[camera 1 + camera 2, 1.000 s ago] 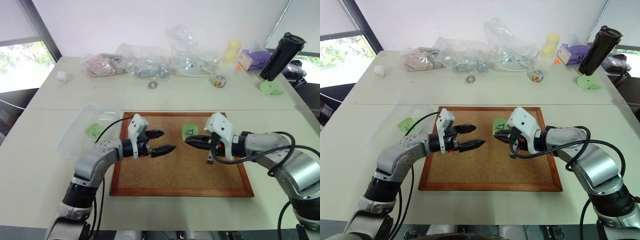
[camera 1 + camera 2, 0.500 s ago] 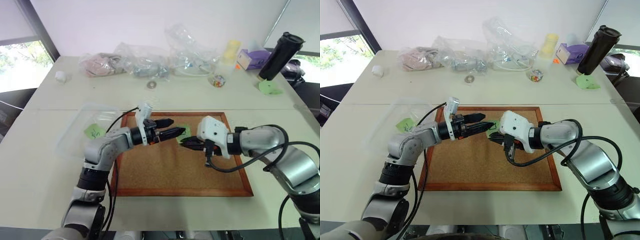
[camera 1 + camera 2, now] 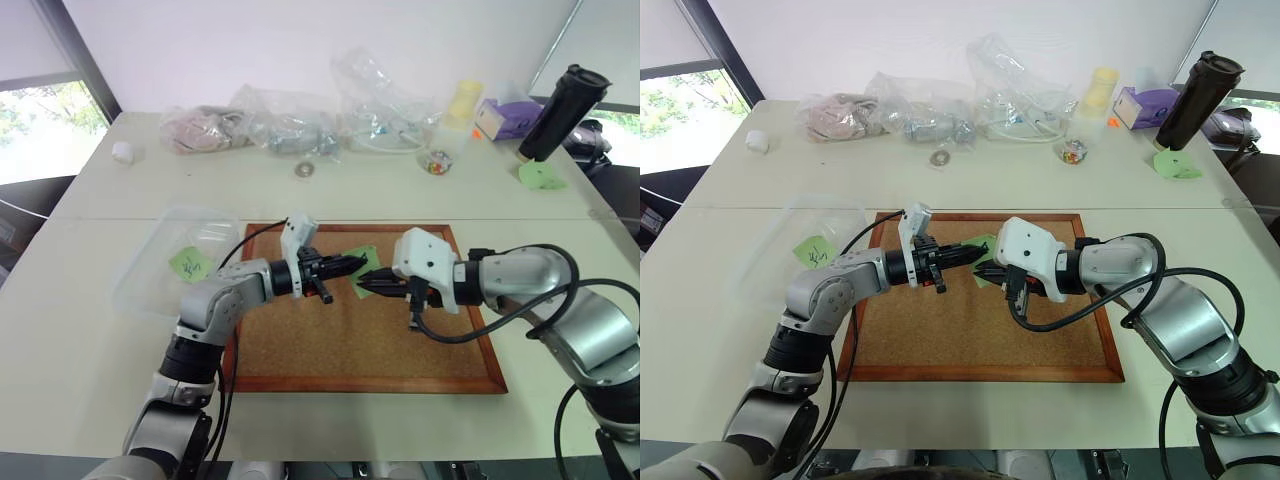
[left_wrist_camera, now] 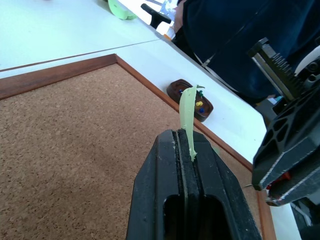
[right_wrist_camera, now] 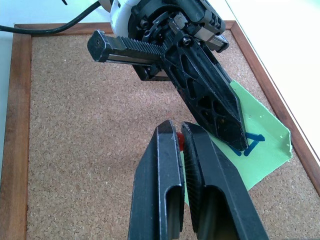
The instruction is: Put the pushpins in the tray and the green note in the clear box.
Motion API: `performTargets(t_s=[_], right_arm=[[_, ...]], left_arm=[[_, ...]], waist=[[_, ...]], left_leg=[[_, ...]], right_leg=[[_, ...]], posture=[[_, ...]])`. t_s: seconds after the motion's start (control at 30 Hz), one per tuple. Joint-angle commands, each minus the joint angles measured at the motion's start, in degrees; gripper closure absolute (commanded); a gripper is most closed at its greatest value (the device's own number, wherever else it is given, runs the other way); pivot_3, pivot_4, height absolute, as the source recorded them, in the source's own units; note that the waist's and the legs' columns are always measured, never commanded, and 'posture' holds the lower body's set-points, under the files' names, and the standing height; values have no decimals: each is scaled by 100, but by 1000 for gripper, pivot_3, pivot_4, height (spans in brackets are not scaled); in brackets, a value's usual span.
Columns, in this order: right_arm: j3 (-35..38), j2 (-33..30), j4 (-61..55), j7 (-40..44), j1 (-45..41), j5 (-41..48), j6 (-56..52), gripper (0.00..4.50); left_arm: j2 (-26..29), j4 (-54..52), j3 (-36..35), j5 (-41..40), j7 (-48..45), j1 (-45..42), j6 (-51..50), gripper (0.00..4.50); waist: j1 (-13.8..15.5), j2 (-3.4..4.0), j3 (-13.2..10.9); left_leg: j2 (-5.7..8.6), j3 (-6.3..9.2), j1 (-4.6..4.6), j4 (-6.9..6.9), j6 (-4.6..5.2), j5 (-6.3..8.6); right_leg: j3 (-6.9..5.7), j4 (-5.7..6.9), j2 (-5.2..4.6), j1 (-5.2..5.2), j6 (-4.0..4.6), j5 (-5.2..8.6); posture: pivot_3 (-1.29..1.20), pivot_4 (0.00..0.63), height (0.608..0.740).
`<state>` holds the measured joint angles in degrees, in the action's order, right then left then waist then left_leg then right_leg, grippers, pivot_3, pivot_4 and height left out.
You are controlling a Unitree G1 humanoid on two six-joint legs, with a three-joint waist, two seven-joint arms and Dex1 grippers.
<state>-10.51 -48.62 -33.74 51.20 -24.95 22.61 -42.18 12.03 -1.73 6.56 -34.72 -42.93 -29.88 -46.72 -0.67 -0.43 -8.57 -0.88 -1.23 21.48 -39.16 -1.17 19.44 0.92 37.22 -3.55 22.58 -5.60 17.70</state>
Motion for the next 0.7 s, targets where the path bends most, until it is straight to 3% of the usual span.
performTargets(t_s=[0.03, 0.13, 0.37, 0.53, 0.7], right_arm=[[118, -1, -203, -31, -44, 18, 23, 4500], [345, -32, -174, -82, -66, 95, -34, 4500], [1633, -274, 307, -263, 222, 283, -249, 4500], [2611, -437, 1470, -419, 1181, -90, 225, 4500], [3127, -356, 2805, -712, 1809, -476, 926, 4500]], left_arm=[[11, -89, 8, 94, 40, -15, 142, 4475], [124, -88, 99, 306, 21, 52, 320, 4475], [285, -22, -3, 468, 43, 174, 511, 4475], [295, -221, -184, 344, 128, 145, 429, 4475], [252, -428, -332, 192, 237, 93, 304, 4475]], waist=[[0, 0, 0], [0, 0, 0], [13, 0, 0], [49, -3, 0], [36, -2, 0]], left_leg=[[0, 0, 0, 0, 0, 0], [0, 0, 0, 0, 0, 0], [0, 0, 1, 0, 1, 1], [2, -1, 2, 0, 5, 3], [3, -5, -1, 0, 3, 1]], right_leg=[[0, 0, 0, 0, 0, 0], [0, 0, 0, 0, 0, 0], [0, 0, -1, -1, 0, 0], [1, -3, -5, -4, 0, 0], [3, 0, -1, -4, 0, 0]], posture=[[0, 150, 740], [0, 150, 740], [0, 150, 740], [0, 150, 740], [0, 150, 740]])
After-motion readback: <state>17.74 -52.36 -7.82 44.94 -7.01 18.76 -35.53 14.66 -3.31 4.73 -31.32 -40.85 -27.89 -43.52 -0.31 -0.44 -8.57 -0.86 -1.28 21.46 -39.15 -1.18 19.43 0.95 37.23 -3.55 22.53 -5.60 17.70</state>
